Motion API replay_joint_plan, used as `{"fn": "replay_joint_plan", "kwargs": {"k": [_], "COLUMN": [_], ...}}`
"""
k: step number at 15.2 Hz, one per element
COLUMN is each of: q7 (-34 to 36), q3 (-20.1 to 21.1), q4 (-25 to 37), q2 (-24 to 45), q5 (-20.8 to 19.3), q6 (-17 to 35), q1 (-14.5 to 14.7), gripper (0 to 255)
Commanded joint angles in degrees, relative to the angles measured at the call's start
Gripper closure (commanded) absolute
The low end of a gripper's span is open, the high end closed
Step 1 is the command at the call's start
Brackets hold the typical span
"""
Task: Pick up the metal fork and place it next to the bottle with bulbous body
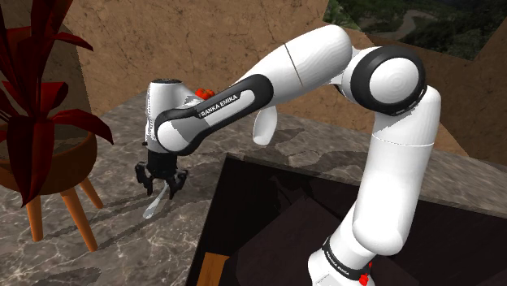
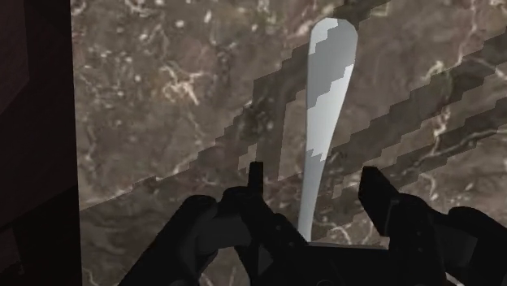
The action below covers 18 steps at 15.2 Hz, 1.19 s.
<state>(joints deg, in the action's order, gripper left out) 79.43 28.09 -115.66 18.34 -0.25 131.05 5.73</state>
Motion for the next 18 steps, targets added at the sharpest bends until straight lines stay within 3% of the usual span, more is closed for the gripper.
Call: {"fn": "replay_joint_plan", "kwargs": {"k": [1,9,18], "q7": [0.0,0.0,-0.8], "q3": [0.0,0.0,0.9], "q4": [0.0,0.0,2.3], "q2": [0.0,0.0,-4.1], "q5": [0.0,0.0,2.1], "q6": [0.0,0.0,-6.0], "q1": [0.0,0.0,-0.9], "gripper": [255,255,255]}}
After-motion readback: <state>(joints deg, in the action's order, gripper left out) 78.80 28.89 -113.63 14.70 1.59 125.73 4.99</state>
